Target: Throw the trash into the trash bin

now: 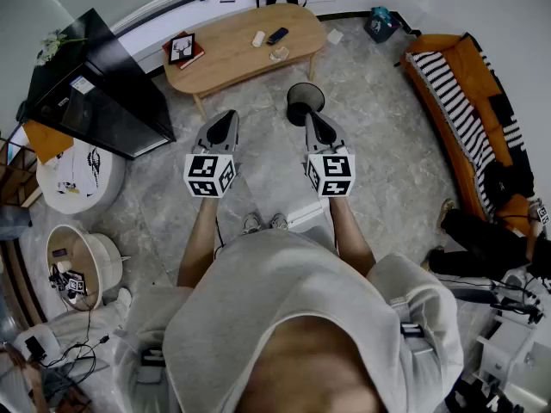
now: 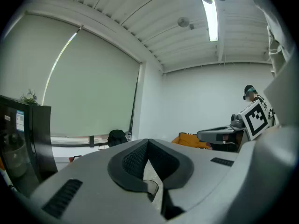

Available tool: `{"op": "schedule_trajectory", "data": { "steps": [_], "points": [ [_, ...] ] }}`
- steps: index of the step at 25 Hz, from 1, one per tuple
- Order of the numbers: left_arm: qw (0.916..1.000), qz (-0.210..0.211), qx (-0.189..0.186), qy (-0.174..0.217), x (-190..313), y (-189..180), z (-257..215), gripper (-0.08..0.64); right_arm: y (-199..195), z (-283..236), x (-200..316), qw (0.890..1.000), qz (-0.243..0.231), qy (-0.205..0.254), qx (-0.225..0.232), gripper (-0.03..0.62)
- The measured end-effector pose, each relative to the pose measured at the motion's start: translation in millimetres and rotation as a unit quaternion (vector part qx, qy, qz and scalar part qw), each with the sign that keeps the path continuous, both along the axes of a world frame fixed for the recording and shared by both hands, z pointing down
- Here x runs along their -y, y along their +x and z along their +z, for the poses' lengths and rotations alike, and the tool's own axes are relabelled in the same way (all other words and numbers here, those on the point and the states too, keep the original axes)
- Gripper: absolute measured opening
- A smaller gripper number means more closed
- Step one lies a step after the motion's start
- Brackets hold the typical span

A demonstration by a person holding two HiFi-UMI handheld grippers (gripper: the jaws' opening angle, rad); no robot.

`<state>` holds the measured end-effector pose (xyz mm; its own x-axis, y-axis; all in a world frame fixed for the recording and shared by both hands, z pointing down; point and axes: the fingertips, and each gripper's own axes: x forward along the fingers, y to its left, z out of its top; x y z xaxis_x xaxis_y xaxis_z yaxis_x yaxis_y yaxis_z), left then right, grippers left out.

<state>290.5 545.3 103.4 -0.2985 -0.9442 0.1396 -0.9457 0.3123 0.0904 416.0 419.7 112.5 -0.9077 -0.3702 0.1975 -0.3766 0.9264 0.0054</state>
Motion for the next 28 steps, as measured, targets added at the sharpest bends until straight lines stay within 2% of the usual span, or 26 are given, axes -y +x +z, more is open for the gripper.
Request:
{"op": "schedule_trajectory", "data": {
  "steps": [15,28],
  "points": [
    [1.0000,-0.009,0.002,0.000,-1.0,14.4,0.2,0.017,8.9,-1.7,-0.7,1.000,-0.008,0.001,0.014,0.028],
    [0.9996,-0.028,-0.003,-0.008,14.7,38.0,10.8,0.017,21.9,10.1,12.9,0.999,-0.033,-0.003,0.004,0.028]
  ]
}}
